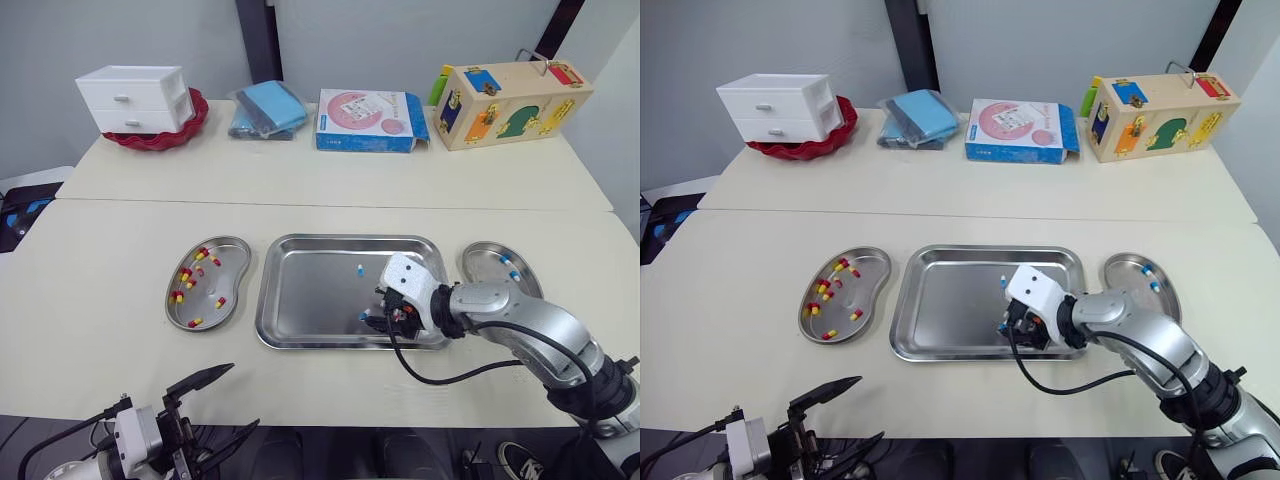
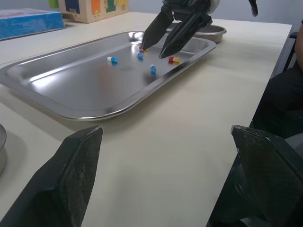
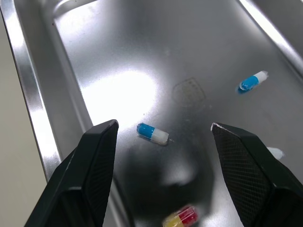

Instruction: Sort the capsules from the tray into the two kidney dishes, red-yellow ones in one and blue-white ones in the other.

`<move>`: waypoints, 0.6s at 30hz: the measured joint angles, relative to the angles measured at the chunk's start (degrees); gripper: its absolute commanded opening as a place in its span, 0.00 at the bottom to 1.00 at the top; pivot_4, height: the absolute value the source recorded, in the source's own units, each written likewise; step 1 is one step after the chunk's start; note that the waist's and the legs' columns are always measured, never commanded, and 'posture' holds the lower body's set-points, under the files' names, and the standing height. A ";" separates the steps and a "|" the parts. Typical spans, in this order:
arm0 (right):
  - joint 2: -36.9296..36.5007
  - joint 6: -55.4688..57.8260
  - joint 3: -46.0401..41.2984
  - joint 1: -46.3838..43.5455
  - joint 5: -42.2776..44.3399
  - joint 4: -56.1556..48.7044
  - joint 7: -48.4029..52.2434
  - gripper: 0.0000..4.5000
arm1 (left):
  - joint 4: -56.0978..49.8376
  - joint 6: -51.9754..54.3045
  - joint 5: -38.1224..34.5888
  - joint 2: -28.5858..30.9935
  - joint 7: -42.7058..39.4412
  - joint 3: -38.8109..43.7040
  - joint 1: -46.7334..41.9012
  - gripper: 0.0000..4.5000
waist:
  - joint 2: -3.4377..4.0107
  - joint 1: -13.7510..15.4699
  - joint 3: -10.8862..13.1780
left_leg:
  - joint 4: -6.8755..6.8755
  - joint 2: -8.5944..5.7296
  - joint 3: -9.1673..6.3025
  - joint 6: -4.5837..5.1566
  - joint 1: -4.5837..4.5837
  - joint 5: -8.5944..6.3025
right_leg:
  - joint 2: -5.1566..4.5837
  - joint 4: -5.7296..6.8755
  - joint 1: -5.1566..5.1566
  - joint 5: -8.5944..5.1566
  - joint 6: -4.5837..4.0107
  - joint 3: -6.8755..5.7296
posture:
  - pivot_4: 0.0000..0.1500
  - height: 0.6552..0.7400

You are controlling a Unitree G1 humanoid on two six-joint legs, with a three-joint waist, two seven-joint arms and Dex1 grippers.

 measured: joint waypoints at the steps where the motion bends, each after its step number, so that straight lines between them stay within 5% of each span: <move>1: -0.16 -1.47 0.93 -0.13 -1.23 0.96 0.97 0.74 | 0.04 -0.04 -0.05 0.15 0.00 -0.02 -0.02 1.00 | 0.00 -0.03 0.00 | 0.01 0.00 0.00 0.00 0.00 0.00 | 0.00 0.00 0.00 0.00 0.00 0.00 | 1.00 1.00; 18: 0.21 -13.79 6.45 -2.52 -12.52 9.82 12.34 0.74 | 1.22 -0.11 -0.24 0.83 0.63 -0.11 -0.45 1.00 | 0.00 -0.35 0.00 | 0.01 0.00 -0.02 0.00 0.01 0.00 | 0.00 0.01 0.01 0.00 0.00 -0.01 | 1.00 1.00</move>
